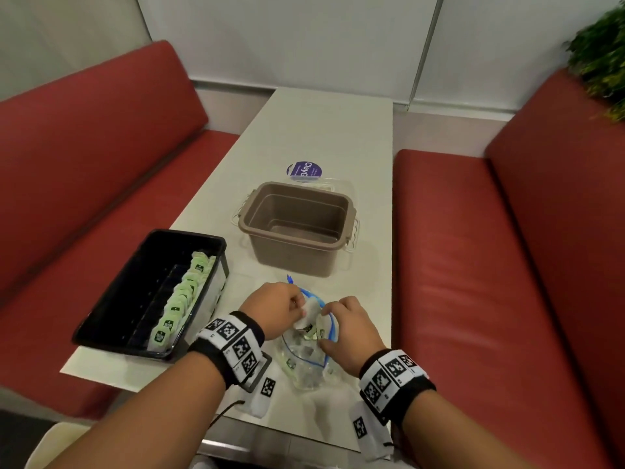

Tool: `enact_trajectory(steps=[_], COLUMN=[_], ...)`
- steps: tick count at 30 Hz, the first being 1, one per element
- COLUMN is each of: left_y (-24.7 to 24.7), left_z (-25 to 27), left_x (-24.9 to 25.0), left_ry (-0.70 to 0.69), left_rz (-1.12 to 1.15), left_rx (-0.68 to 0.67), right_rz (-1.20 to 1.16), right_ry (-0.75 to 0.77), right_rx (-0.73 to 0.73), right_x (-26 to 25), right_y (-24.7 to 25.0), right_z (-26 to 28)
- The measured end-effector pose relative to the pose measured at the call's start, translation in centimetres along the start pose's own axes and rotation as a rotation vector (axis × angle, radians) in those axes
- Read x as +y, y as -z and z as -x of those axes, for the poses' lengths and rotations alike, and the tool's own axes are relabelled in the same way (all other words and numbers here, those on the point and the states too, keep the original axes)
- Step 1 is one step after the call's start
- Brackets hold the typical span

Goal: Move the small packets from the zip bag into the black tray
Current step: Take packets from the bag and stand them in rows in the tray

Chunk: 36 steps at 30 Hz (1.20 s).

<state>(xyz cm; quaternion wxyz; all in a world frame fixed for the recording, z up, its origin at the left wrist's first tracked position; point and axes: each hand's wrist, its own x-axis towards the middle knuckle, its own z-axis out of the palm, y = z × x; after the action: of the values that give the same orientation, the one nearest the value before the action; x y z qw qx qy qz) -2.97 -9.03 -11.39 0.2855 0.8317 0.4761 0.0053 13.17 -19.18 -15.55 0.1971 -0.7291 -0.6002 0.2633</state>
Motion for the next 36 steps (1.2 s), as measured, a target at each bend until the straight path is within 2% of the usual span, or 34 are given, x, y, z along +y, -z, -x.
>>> enact_trajectory(steps=[5,10,13,15,17,19,23,28,30,34,36], left_y=[1.0,1.3,1.7,1.8,1.6,1.3,0.2,-1.9,-2.9,-4.8,-5.6], left_z=[1.0,1.7,2.3,2.6,2.7,2.5,2.1,1.2,0.7,-0.2,-0.5], left_x=[0.2,0.4,0.6,0.7,1.0,1.2,1.8,1.3,1.0,1.6,1.9], left_ry=[-0.025,-0.045,-0.115,-0.127,-0.141,-0.161,-0.166,0.000,0.040,0.106,0.131], left_rz=[0.210,0.459,0.553,0.505,0.392,0.301,0.250,0.208,0.133,-0.160,-0.248], left_rx=[0.030,0.085,0.018,-0.022,0.015,0.075,0.078,0.140,0.097,-0.086,-0.114], right_rz=[-0.106,-0.065,-0.123,-0.170,-0.182,-0.166,-0.168,-0.169,-0.208,-0.266,-0.286], right_ry=[0.203,0.243,0.228,0.206,0.214,0.229,0.194,0.045,-0.002,-0.064,-0.082], right_rx=[0.010,-0.001,-0.020,-0.052,-0.068,-0.019,0.134,0.181,0.179,0.162,0.154], right_x=[-0.9,-1.8,-1.8,-1.6,-1.4,-1.2,-0.7,0.8,1.4,2.5,2.8], right_y=[0.7,1.1,1.1,1.2,1.3,1.4,1.5,1.5,1.5,1.3,1.1], right_z=[-1.0,-0.9,-0.6,-0.4,-0.1,0.2,0.1,0.6,1.1,1.8,2.1])
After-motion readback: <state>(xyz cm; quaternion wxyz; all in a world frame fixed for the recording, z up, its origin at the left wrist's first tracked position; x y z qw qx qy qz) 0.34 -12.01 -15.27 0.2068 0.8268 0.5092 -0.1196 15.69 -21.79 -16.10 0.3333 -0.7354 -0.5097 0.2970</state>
